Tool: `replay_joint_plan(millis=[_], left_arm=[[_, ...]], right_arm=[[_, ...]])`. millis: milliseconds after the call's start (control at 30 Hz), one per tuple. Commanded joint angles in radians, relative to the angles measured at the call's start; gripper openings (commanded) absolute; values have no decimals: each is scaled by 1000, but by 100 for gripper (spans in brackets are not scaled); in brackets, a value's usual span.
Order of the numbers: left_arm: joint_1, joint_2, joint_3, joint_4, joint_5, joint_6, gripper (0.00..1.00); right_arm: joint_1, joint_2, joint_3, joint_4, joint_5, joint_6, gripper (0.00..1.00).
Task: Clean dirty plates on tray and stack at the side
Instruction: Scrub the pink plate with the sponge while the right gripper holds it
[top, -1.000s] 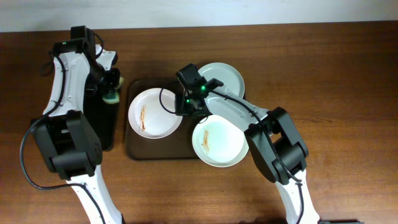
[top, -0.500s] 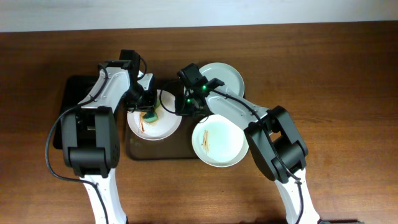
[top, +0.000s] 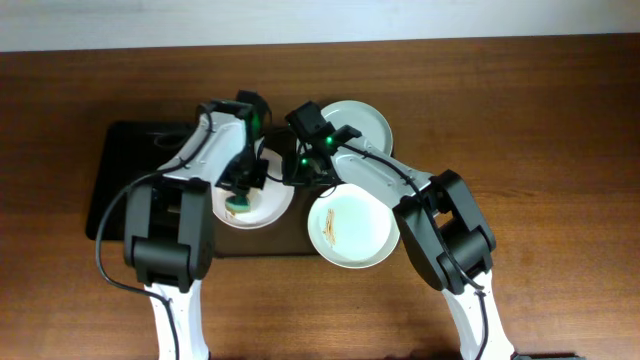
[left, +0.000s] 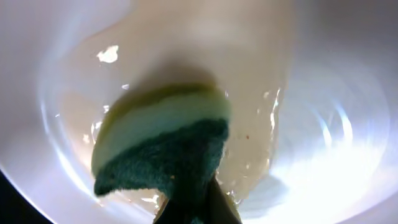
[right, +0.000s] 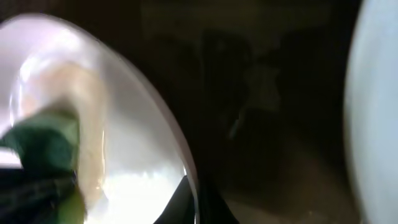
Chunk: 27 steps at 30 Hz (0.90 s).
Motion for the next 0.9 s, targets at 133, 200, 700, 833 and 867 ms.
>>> replay_joint_plan(millis=[133,200,700,833,867], left_arm=[[29,26,-110,188,-21,-150,1],[31,26,-148,301,-46,-153,1],[226,26,24,35,394,353,1],[241,26,-9,24,398,354,1],[232,26,-26,32,398,354,1]], right_arm=[[-7,11,11,3,-49,40,4],[-26,11,-6,-1,-161,52,4],[-50,11,-64,24,-246,50,4],[-50,11,-64,31,-246,50,4],[-50,11,-64,31,-246,50,4]])
